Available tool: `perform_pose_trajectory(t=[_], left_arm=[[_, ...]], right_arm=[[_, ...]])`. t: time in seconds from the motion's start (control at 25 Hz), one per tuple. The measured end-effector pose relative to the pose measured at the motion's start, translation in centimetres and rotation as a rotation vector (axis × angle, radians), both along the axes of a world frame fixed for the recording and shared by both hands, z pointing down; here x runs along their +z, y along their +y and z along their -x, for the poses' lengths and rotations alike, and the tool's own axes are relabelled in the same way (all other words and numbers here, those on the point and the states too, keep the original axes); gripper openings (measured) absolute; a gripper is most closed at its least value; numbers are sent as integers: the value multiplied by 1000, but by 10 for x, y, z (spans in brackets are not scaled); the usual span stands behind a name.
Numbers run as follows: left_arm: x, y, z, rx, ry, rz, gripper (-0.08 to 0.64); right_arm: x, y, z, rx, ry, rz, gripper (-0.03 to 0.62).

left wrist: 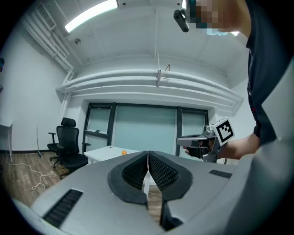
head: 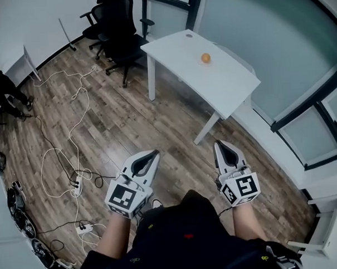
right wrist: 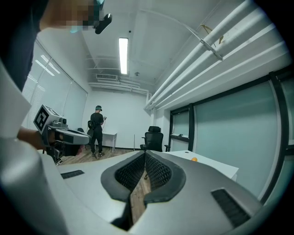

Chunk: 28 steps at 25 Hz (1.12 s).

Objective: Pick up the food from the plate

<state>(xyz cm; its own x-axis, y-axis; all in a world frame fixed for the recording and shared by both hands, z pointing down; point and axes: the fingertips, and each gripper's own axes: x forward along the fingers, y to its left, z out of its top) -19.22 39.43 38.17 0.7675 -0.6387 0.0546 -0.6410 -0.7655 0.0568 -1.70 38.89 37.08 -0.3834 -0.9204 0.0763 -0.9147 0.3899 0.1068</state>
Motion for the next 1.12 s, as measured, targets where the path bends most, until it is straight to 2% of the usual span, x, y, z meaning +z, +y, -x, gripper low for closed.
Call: perform_pose_trajectory(t=[0.2,0.56,0.8,0.96,1.12], left_arm=[[11,-11,25,-13,6,13,23],[16,-63,34,-44,-7,17,24],[23,-118,18,-65,-31,40,23],[22,-167,-15,-58,-61,36,23],[0,-214,-51,-82,-35,3,23]], right_arm=[[5,-17,20,-6,17,10,25],[9,-75,20,-11,12,16,25],[17,-132,-7,-10,-6,25,25],[20,-180,-44,10,-29,28,25],[23,-230,-84,22,-60,52,25]])
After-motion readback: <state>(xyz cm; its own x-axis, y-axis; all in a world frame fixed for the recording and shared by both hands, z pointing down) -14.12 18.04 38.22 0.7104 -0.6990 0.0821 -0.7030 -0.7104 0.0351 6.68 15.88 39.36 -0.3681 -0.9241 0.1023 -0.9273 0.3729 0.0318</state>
